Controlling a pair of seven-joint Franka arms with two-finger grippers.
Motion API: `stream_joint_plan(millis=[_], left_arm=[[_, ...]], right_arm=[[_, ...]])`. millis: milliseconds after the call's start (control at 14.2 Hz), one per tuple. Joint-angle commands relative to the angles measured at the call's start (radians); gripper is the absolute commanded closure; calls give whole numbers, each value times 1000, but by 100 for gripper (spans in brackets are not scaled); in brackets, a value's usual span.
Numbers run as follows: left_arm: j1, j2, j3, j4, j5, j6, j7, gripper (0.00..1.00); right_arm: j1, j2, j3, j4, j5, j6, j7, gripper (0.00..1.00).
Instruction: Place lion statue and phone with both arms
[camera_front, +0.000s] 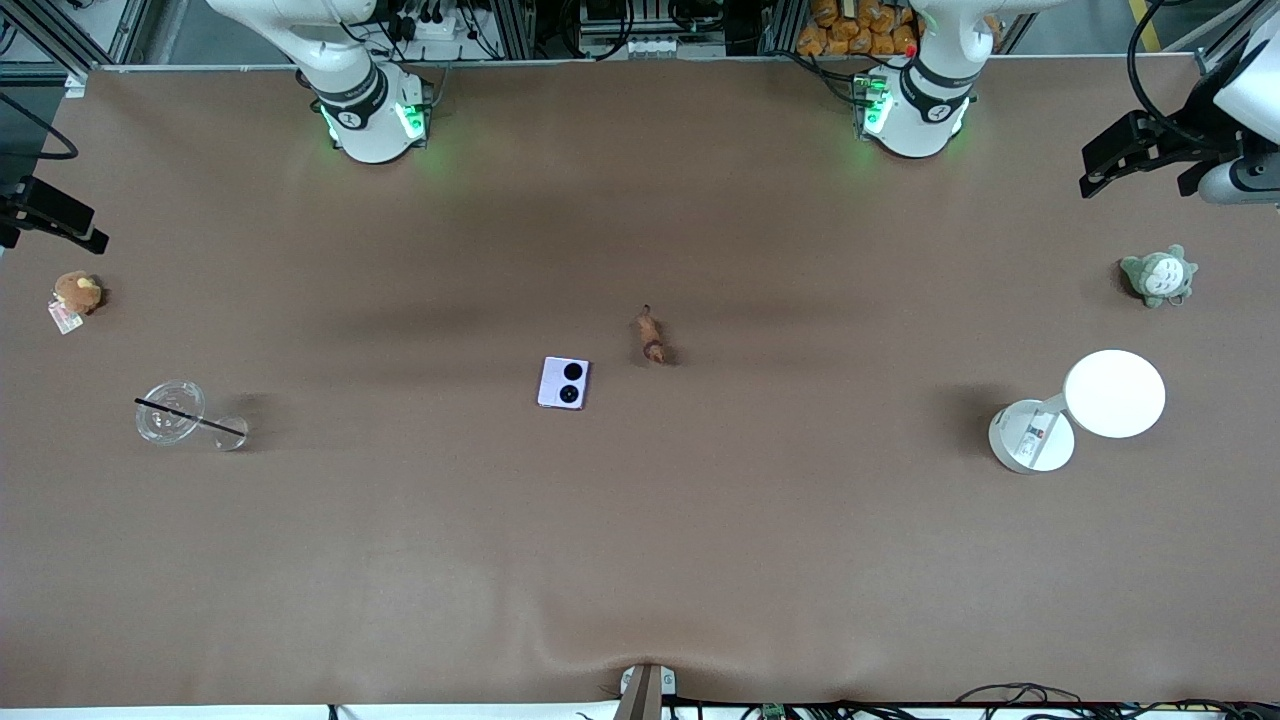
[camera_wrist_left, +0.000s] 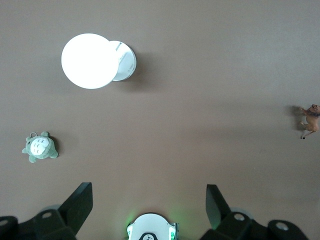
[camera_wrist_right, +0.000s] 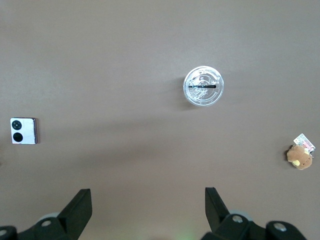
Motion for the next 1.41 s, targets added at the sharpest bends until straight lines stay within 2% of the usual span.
stream_joint_plan(millis=[0, 493, 915, 1127, 1338], left_arm=[[19, 4, -3, 16, -2, -6, -10, 0], [22, 23, -5, 16, -14, -6, -5, 0], [-35, 115, -25, 10, -61, 8, -17, 0], [-35, 144, -80, 2, -68, 37, -72, 0], [-35, 179, -165, -26, -66, 96, -219, 0]], right_arm=[[-2, -23, 1, -23, 11, 1, 7, 0], [-2, -22, 1, -27, 11, 1, 7, 0], [-1, -22, 1, -30, 11, 1, 9, 0], [-1, -22, 1, -30, 11, 1, 7, 0], [-1, -22, 1, -30, 11, 1, 7, 0]])
